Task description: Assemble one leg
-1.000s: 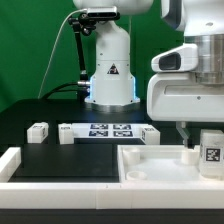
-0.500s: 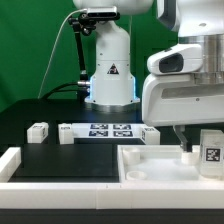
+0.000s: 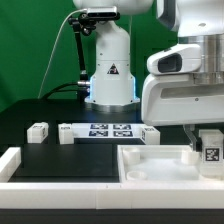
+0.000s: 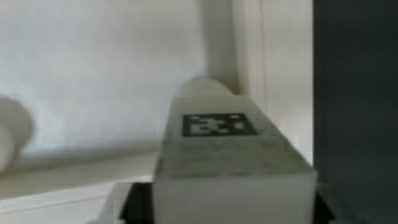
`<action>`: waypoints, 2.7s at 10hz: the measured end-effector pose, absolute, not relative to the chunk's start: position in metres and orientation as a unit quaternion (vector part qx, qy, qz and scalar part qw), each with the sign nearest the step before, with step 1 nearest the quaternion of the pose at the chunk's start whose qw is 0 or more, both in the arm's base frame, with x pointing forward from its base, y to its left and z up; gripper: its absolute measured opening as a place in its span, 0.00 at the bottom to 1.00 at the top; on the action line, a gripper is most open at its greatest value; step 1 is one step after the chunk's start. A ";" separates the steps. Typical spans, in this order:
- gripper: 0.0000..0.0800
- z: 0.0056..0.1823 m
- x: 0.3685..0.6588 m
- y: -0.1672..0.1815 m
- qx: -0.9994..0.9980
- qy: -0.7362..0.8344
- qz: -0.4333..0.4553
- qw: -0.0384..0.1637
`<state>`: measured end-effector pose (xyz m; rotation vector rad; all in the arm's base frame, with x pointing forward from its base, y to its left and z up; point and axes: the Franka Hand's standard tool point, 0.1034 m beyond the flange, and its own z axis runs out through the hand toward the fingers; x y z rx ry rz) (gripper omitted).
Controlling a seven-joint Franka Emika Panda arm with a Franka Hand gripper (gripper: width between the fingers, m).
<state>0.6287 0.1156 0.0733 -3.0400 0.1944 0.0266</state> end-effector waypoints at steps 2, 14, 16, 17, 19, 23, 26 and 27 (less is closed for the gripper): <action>0.36 0.072 0.630 0.111 -0.982 0.175 0.019 0.063; 0.36 0.070 0.626 0.108 -0.680 0.730 0.044 0.049; 0.36 0.070 0.626 0.107 -0.633 0.771 0.051 0.050; 0.36 0.070 0.626 0.108 -0.603 0.794 0.054 0.048; 0.36 0.070 0.626 0.109 -0.555 0.829 0.059 0.047; 0.69 0.070 0.627 0.113 -0.595 0.800 0.060 0.053; 0.81 0.071 0.626 0.119 -0.679 0.729 0.056 0.057; 0.81 0.071 0.625 0.122 -0.711 0.699 0.057 0.058</action>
Offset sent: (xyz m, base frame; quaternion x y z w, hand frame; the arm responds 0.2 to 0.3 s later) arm -0.0068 -0.0080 -0.0046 0.0227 -0.0199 0.2338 0.9718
